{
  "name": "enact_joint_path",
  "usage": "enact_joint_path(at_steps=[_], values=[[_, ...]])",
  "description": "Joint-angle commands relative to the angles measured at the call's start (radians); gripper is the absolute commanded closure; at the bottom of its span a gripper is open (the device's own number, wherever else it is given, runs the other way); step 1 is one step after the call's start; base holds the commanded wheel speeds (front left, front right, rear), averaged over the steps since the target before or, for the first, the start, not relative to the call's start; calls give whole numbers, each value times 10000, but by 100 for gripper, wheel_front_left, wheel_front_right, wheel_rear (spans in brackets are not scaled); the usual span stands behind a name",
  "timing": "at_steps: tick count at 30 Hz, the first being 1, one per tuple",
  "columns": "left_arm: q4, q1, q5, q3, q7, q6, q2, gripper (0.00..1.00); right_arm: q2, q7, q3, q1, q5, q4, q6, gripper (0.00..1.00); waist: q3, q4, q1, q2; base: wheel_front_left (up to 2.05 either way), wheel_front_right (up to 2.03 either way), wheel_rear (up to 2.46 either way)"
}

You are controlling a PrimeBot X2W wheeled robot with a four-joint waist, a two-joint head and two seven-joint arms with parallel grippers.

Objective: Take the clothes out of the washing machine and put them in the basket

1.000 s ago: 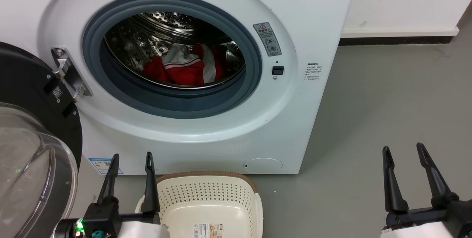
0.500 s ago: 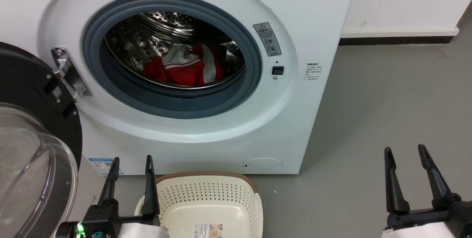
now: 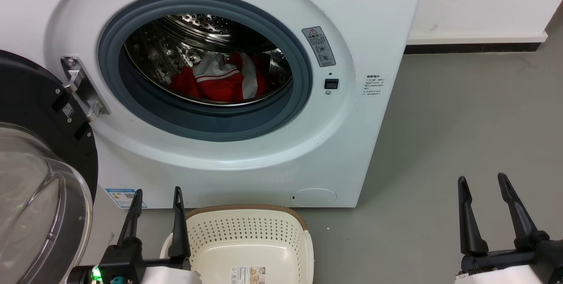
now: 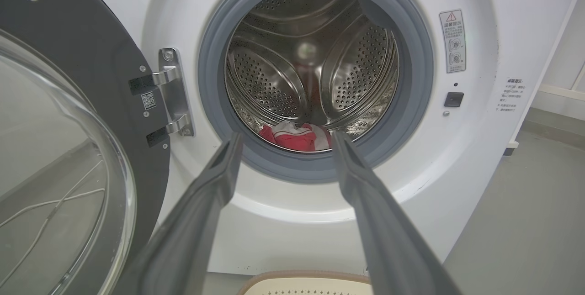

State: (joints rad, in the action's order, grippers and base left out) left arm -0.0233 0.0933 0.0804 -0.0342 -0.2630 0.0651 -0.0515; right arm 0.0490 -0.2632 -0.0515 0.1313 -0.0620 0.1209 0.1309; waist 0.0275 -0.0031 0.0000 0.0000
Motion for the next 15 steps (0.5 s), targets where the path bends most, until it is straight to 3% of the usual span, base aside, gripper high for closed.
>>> enact_joint_path(at_steps=[1, 10, 15], values=[[36, 43, -61, 4, -28, 52, 20, 0, 23, -25, 19, 73, 12, -29, -3, 0, -2, -8, 0, 0, 0, 0, 0], [560, -512, 113, 295, -28, -272, 21, 0, 23, -25, 153, -121, 31, 50, -3, 0, 174, -237, 0, 0, 0, 0, 0], [1256, -1735, 29, 742, -28, -896, -49, 0, 21, -25, 210, -403, 61, 199, -3, 0, 716, -491, 0, 0, 0, 0, 0]])
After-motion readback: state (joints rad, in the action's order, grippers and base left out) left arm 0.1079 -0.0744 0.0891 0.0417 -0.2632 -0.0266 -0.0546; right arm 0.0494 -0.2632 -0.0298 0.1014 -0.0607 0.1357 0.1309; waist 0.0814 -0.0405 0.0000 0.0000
